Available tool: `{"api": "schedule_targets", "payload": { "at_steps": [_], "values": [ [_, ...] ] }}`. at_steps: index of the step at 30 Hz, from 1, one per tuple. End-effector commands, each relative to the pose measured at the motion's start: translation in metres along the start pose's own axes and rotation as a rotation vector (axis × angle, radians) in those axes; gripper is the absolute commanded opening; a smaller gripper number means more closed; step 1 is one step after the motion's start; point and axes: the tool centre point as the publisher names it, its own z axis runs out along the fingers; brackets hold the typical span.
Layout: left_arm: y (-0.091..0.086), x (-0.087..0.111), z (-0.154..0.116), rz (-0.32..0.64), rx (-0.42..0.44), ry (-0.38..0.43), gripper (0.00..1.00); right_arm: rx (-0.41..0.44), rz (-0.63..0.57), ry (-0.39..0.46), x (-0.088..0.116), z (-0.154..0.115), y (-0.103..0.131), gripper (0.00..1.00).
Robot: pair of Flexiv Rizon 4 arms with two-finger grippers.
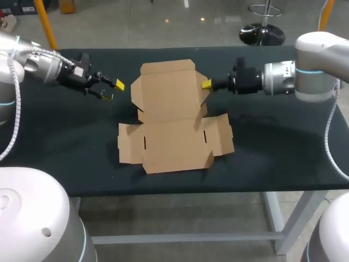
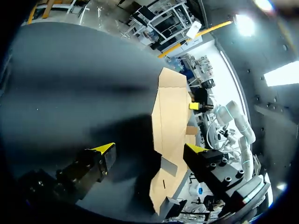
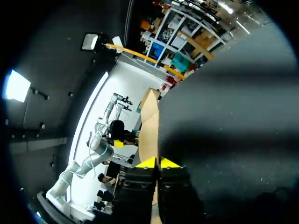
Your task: Assemble the packaging by folding the flat box into shape, placing the metal phone stand inside, and closing the box properly
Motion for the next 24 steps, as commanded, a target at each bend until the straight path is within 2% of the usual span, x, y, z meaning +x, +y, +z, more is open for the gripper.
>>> {"api": "schedule_targets", "payload": {
  "at_steps": [1, 17, 24],
  "values": [
    [-0.002, 0.005, 0.007, 0.046, 0.031, -0.001, 1.0, -0.007, -0.023, 0.018, 0.003, 0.001, 0.0, 0.0],
    [-0.021, 0.011, 0.026, 0.257, 0.11, 0.047, 1.0, -0.06, -0.123, 0.09, 0.018, 0.001, 0.003, 0.0],
    [-0.021, 0.013, 0.025, 0.266, 0.106, 0.05, 1.0, -0.089, -0.142, 0.102, 0.022, -0.001, 0.003, 0.0]
  ]
}}
